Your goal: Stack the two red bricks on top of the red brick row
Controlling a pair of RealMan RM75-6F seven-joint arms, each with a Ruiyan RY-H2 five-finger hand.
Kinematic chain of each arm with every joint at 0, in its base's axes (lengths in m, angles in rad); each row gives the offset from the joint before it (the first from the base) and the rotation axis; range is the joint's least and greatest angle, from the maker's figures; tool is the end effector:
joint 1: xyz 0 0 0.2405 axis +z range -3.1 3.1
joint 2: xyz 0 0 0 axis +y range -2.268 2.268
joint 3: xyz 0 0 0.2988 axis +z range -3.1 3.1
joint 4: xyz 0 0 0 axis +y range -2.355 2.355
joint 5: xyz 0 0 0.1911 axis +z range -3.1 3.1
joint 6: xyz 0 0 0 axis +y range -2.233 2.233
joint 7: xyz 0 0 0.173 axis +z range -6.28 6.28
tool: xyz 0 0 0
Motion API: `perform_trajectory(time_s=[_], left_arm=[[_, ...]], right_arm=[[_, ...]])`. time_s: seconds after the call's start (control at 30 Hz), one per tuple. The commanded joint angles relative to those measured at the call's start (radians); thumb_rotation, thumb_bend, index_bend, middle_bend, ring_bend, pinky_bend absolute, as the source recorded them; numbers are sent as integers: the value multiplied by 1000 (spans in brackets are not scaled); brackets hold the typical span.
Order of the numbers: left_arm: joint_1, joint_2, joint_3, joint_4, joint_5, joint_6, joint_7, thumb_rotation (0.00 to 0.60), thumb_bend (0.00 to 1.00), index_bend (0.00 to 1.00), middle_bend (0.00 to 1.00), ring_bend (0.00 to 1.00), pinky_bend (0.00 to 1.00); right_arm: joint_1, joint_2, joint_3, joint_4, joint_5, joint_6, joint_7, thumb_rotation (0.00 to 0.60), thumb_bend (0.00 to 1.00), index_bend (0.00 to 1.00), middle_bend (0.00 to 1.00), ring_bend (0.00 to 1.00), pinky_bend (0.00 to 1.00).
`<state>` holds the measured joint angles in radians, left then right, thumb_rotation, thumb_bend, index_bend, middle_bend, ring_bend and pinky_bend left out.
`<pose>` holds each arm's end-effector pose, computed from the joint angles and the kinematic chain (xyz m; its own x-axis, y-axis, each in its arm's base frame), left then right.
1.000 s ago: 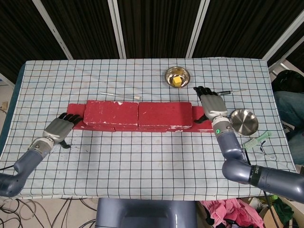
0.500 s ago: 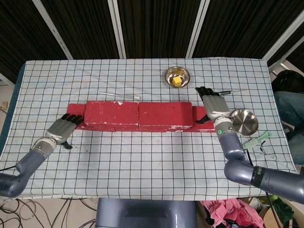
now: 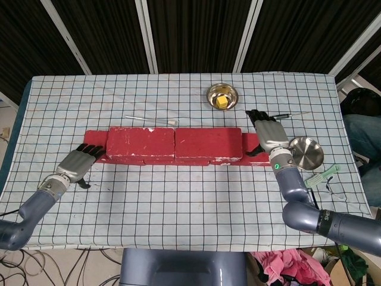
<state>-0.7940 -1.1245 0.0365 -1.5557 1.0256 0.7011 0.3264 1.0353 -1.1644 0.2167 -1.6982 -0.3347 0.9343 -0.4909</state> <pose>-0.2675 0.3914 0.1028 0.6939 0.4453 0.5660 0.7155 -0.3378 -0.6115 -0.1470 -0.4651 0.1279 0.3529 -0.3087 0.8833 -0.9310 -0.0224 0.3642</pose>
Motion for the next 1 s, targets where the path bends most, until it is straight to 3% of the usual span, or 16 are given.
perform_trajectory(time_s=[0.03, 0.23, 0.4, 0.63, 0.8, 1.0], left_arm=[[6, 29, 6, -24, -20, 16, 20, 600, 69, 114, 33, 0, 31], [21, 104, 22, -97, -117, 53, 65, 600, 93, 110, 33, 0, 33], [52, 142, 12, -160, -108, 120, 44, 600, 94, 103, 33, 0, 35], [227, 131, 12, -174, 163, 430, -99, 600, 95, 97, 31, 0, 33], [321, 111, 54, -130, 273, 535, -157, 600, 94, 97, 31, 0, 15], [439, 73, 86, -85, 341, 672, -242, 600, 95, 97, 31, 0, 1]], right_arm=[[-1, -1, 1, -1, -2, -2, 3, 600, 0, 0, 10, 0, 135], [-6, -2, 1, -7, -7, -3, 9, 600, 0, 0, 10, 0, 135], [-28, 32, -3, -42, -45, 37, 12, 600, 0, 0, 12, 0, 135], [-222, 178, -51, -197, -363, 159, 174, 600, 0, 0, 12, 0, 134], [-373, 271, -137, -252, -619, 246, 263, 600, 0, 0, 12, 0, 134], [-595, 323, -274, -260, -875, 443, 362, 600, 0, 0, 12, 0, 133]])
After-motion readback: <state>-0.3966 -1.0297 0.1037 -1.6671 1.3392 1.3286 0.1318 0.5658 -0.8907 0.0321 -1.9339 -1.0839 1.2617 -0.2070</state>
